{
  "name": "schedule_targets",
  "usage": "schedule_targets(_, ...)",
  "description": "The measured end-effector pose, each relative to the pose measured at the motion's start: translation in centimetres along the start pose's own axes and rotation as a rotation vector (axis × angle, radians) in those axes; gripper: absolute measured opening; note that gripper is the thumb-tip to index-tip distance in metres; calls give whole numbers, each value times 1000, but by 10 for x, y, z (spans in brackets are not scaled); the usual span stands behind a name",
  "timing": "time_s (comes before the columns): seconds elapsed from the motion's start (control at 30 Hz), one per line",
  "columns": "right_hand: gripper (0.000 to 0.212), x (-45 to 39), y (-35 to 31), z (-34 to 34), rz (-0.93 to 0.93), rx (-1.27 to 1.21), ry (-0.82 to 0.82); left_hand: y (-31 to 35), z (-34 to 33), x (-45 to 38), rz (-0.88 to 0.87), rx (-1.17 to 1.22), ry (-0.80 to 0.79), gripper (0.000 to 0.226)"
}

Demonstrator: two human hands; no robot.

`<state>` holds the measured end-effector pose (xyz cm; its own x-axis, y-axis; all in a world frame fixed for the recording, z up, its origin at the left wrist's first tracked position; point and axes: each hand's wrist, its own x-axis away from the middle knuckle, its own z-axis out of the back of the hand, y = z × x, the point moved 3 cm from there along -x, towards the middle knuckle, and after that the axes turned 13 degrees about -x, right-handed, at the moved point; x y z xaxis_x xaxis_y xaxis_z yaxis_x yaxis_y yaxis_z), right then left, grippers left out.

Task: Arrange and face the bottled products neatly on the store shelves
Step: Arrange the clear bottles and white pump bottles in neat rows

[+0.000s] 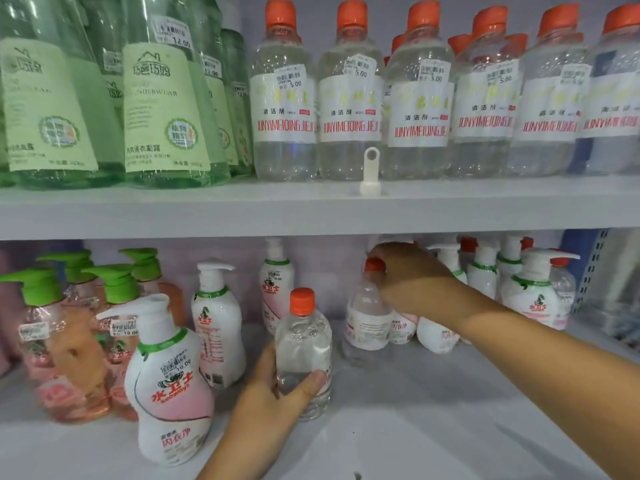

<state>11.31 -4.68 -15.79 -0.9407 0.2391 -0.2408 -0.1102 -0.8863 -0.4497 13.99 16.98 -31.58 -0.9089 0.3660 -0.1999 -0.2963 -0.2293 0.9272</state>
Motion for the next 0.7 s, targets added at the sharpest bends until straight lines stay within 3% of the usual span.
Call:
schedule_targets(0.17,22,50,29,6,-6,-98,55,3,0,4,-9,-63,-8,81)
schedule_targets(0.27,40,75,56,-10,-88,-504,114,8,-1,8,-31,-121,-36,72)
schedule_targets(0.33,54,89,67,-37,-140,-734,50,10,-3,11,-44,-147,-24,74)
schedule_targets(0.43,76,104,72,-74,-178,-831,11,15,-5,17,-40,-210,5,73)
schedule_targets(0.6,54,113,80,-83,-186,-900,24,27,-8,27,2,-300,82,67)
schedule_targets(0.7,54,132,73,-65,-152,-927,-35,45,-9,46,26,-215,141,63)
